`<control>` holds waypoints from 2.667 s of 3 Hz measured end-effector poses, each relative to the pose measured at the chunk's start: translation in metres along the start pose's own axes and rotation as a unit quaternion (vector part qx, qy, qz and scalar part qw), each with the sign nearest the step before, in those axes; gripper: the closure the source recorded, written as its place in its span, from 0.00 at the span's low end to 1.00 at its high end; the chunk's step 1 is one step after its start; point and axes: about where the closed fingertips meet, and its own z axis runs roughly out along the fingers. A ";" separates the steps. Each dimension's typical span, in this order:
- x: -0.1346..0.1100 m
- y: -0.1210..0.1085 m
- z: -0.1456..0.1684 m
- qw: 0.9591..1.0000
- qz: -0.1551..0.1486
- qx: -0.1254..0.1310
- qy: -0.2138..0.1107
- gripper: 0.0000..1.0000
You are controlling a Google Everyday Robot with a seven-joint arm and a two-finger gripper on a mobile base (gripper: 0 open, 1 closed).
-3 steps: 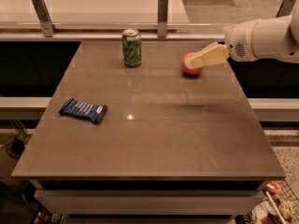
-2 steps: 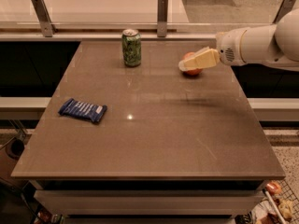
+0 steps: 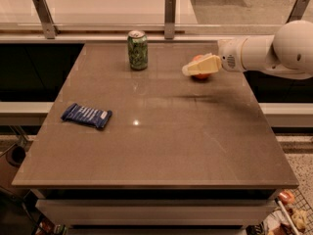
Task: Move apple near rxbar blueberry
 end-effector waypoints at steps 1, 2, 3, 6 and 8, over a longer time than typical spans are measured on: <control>0.005 -0.011 0.036 1.000 0.002 -0.019 -0.005 0.00; 0.004 -0.009 0.036 1.000 0.001 -0.021 -0.006 0.00; 0.005 -0.012 0.026 1.000 0.011 -0.011 -0.024 0.00; 0.025 -0.026 0.017 0.998 0.045 0.005 -0.039 0.52; 0.024 -0.022 0.022 0.998 0.045 0.001 -0.039 0.28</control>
Offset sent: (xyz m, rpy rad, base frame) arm 0.0418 0.0158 -0.0296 0.0300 0.0157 0.0450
